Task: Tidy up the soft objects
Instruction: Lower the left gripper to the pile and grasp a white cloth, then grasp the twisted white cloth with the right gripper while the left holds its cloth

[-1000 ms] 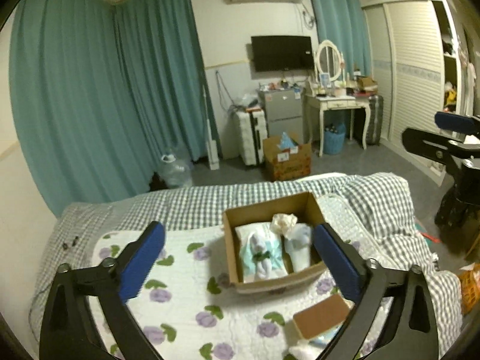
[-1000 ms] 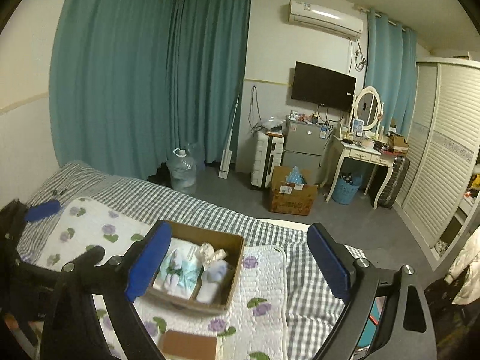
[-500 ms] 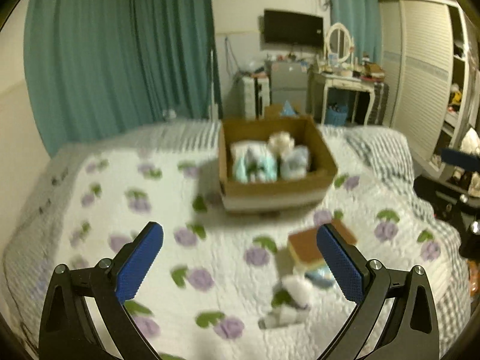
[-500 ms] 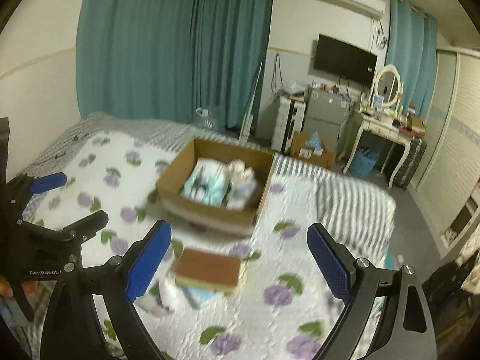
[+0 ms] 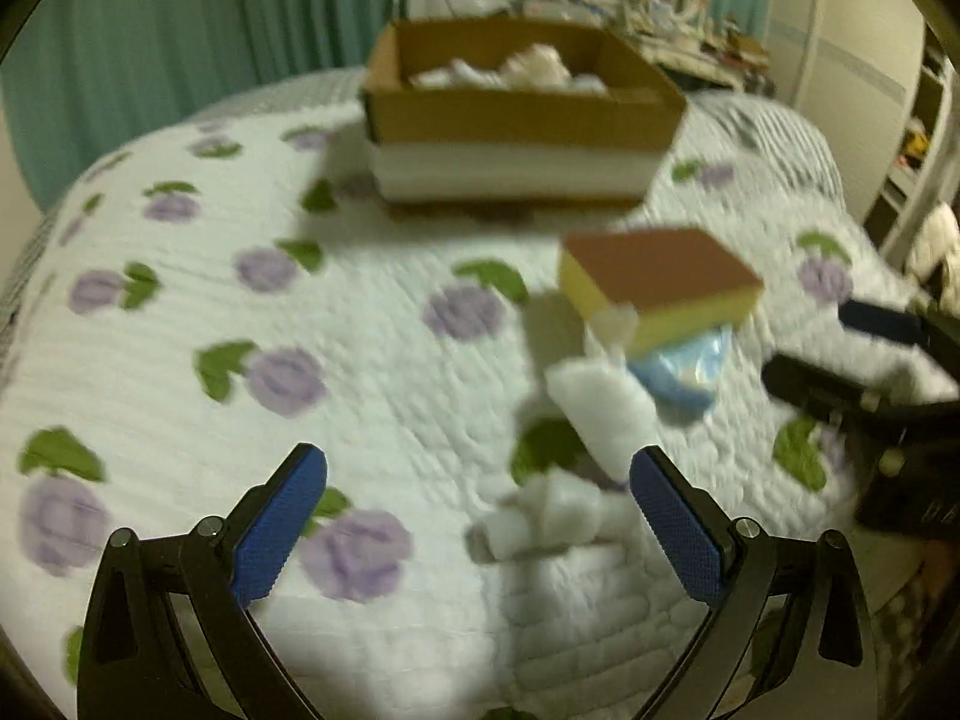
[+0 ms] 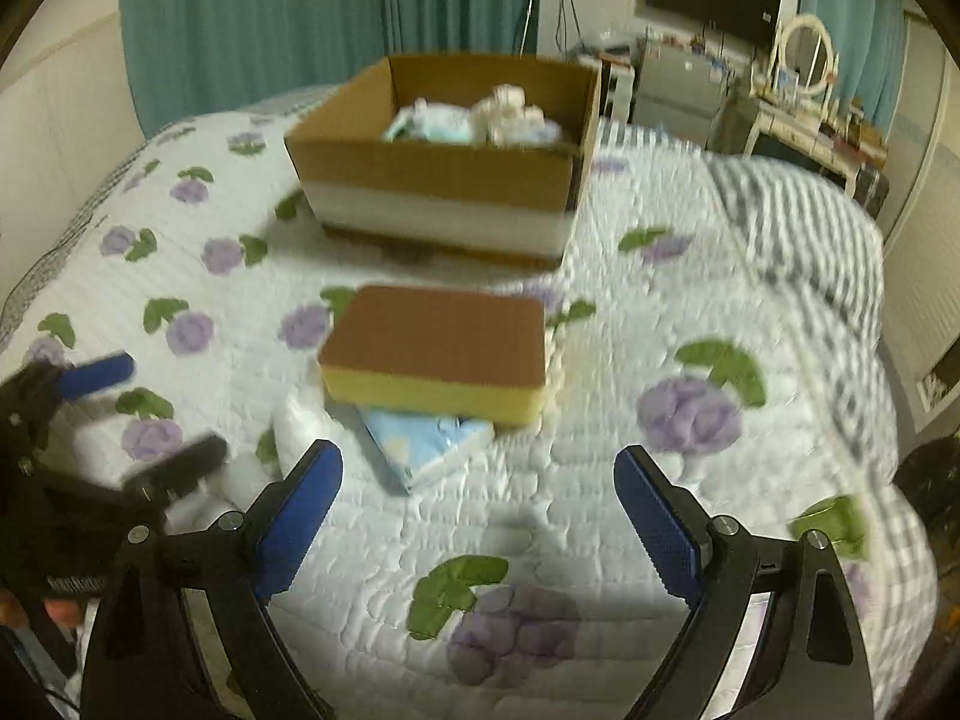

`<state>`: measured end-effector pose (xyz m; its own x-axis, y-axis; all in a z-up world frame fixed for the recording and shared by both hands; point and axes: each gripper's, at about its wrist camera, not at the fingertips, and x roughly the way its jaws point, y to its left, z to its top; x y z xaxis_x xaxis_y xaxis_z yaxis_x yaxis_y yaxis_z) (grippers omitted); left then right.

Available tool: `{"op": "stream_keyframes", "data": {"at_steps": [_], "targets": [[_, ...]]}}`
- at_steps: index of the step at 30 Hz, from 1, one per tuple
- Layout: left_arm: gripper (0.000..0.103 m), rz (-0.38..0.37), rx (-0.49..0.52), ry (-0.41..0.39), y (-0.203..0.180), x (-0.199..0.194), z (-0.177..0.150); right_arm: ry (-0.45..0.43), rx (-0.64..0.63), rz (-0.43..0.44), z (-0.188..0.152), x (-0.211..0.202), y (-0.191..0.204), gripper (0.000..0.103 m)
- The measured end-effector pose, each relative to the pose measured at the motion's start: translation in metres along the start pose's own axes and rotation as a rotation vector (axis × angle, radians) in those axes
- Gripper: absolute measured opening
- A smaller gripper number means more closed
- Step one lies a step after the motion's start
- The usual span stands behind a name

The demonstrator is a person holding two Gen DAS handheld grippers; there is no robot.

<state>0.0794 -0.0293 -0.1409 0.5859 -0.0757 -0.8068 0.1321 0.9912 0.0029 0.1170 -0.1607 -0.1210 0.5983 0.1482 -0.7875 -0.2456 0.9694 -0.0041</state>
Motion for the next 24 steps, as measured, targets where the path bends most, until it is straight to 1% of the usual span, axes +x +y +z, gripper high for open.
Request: {"op": "stream_keyframes", "data": {"at_steps": [2,4,5,6,7,8,9,10,12,13,14,15,17,19,22,24], "targets": [[0.102,-0.03,0.019,0.021,-0.005,0.007,-0.005,0.01,0.02,0.01,-0.001,0.004,-0.004,0.092],[0.097,-0.07,0.013,0.045,-0.007,0.015,-0.009,0.016,0.032,0.01,-0.001,0.005,-0.006,0.092],[0.089,-0.084,0.009,0.061,-0.008,0.019,-0.01,0.019,0.034,0.012,-0.001,0.006,-0.005,0.092],[0.078,-0.093,0.005,0.086,-0.008,0.025,-0.012,0.023,0.035,0.013,-0.001,0.007,-0.005,0.092],[0.074,-0.104,0.002,0.101,-0.008,0.029,-0.013,0.027,0.035,0.012,-0.001,0.008,-0.005,0.092],[0.066,-0.124,-0.001,0.111,-0.008,0.03,-0.013,0.03,0.035,0.013,0.0,0.009,-0.004,0.092],[0.055,-0.152,0.0,0.114,-0.009,0.03,-0.015,0.032,0.037,0.013,0.0,0.009,-0.005,0.092],[0.054,-0.156,0.005,0.111,-0.01,0.029,-0.015,0.031,0.04,0.011,0.0,0.009,-0.005,0.092],[0.044,-0.151,0.018,0.1,-0.011,0.025,-0.017,0.029,0.042,0.007,0.0,0.009,-0.005,0.092],[0.042,-0.15,0.018,0.097,-0.011,0.023,-0.017,0.026,0.042,0.006,0.0,0.008,-0.004,0.092],[0.039,-0.147,0.017,0.091,-0.01,0.021,-0.017,0.022,0.041,0.004,0.0,0.007,-0.004,0.092],[0.033,-0.146,0.018,0.084,-0.009,0.017,-0.016,0.018,0.041,0.002,0.0,0.006,-0.004,0.092],[0.027,-0.142,0.021,0.073,-0.006,0.008,-0.012,0.007,0.038,-0.003,0.0,0.002,-0.004,0.092],[0.027,-0.128,0.03,0.045,-0.003,-0.004,-0.006,-0.002,0.038,-0.007,0.001,-0.003,-0.004,0.092],[0.026,-0.132,0.037,0.026,0.003,-0.019,0.002,-0.007,0.032,-0.002,0.005,-0.008,-0.001,0.092],[0.026,-0.107,0.045,0.002,0.007,-0.029,0.009,-0.008,0.027,-0.002,0.006,-0.01,0.003,0.091]]}}
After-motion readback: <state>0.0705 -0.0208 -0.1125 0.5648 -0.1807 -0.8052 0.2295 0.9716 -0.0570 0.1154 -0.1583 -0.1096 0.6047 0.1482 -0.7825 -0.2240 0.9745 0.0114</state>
